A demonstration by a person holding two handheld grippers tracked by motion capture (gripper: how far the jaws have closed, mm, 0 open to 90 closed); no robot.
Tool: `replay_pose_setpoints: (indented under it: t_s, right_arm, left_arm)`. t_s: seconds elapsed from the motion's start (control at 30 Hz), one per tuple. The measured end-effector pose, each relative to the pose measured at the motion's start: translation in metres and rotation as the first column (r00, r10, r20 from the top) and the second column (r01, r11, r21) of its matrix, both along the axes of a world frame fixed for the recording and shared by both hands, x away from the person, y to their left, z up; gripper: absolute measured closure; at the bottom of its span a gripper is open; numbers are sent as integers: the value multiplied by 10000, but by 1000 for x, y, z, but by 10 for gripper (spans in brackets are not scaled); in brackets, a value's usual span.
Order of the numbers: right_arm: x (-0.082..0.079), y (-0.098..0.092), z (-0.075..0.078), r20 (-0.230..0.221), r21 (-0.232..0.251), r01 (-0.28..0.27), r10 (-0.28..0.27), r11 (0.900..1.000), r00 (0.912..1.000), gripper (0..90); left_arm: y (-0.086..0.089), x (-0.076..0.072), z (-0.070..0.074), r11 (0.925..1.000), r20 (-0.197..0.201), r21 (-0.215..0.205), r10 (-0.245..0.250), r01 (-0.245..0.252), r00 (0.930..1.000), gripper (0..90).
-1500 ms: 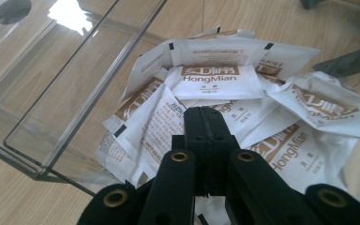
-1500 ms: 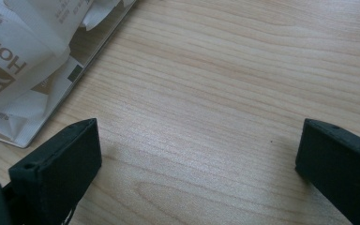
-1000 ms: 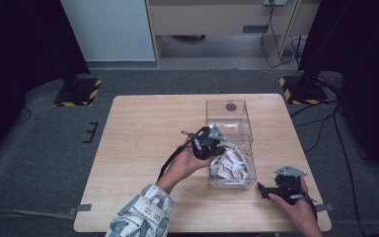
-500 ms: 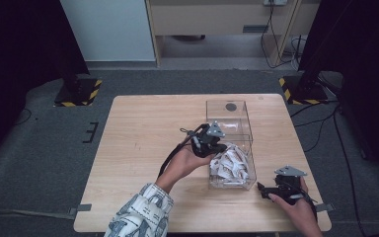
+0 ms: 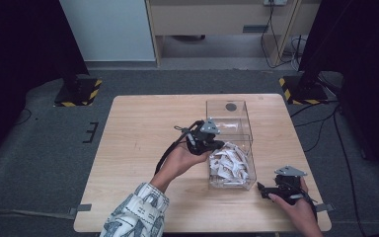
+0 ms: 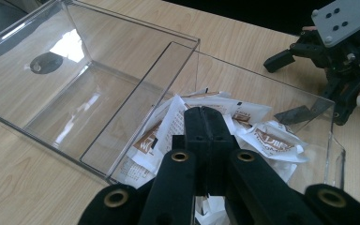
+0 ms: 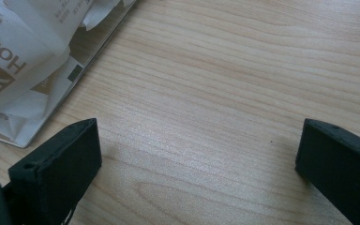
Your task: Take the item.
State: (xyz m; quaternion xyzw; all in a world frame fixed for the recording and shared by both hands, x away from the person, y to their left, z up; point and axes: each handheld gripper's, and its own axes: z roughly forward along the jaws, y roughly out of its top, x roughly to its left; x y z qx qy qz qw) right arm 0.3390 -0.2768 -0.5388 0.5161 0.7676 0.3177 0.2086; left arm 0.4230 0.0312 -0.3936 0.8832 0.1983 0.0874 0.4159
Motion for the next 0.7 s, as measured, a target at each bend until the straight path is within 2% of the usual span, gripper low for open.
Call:
replay_pose_setpoints:
  t_s: [0.13,0.33,0.7]
  right_arm:
    - [0,0,0,11,-5,-9,9,10000,10000,8]
    - [0,0,0,2,-3,2,-2,10000,10000,8]
    - [0,0,0,0,0,2,-2,10000,10000,8]
  left_arm:
    - [4,0,4,9997,-63,-261,-10,9,10000,900]
    - [10,0,7,9997,4,-226,2,-2,10000,900]
    - [18,-3,19,9986,214,-522,97,-85,9997,900]
